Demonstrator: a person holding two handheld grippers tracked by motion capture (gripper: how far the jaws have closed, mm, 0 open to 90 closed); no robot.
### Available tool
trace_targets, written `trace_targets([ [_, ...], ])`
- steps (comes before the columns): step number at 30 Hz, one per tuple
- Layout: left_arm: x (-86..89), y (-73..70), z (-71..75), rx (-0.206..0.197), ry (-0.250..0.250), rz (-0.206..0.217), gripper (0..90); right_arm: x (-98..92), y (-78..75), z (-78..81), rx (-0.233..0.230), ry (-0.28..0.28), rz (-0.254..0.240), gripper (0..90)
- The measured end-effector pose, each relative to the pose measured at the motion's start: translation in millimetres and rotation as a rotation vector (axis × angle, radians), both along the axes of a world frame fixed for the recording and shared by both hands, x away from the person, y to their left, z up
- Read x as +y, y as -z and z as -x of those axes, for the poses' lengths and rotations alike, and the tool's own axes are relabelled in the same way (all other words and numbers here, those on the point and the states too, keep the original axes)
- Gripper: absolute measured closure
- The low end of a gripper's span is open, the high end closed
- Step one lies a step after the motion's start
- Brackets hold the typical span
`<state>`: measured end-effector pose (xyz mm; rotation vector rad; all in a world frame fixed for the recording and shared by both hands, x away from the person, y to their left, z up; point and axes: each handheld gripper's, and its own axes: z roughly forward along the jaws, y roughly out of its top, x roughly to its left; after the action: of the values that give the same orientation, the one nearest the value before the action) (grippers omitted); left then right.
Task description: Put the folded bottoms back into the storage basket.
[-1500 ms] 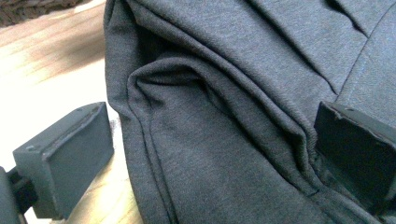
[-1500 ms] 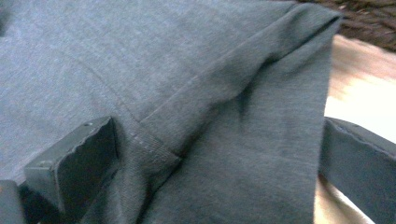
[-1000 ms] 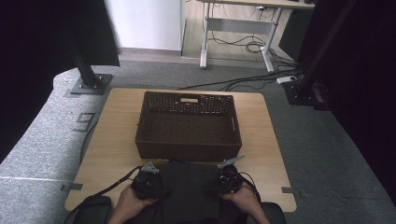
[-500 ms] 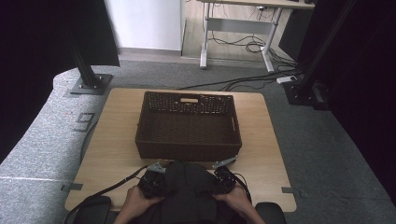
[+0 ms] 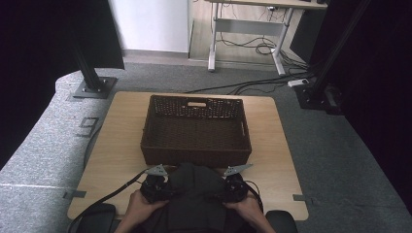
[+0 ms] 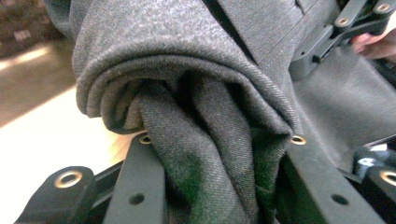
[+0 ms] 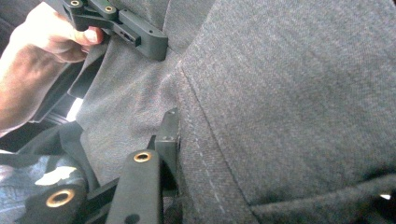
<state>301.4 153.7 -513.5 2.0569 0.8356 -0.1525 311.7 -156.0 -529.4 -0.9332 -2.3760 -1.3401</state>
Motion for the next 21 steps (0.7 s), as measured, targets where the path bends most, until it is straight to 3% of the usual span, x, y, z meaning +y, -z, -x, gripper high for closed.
trace_targets([
  [9,9.1,-21.8,-3.4,-0.042,-0.005,0.072,66.6,1.4,-25.1,-0.2,-0.096,0.006,-0.015,60.0],
  [21,8.0,-61.7,-15.4,-0.118,0.009,0.107,66.6,-3.1,-62.2,-6.0,-0.185,0.039,-0.037,61.7],
])
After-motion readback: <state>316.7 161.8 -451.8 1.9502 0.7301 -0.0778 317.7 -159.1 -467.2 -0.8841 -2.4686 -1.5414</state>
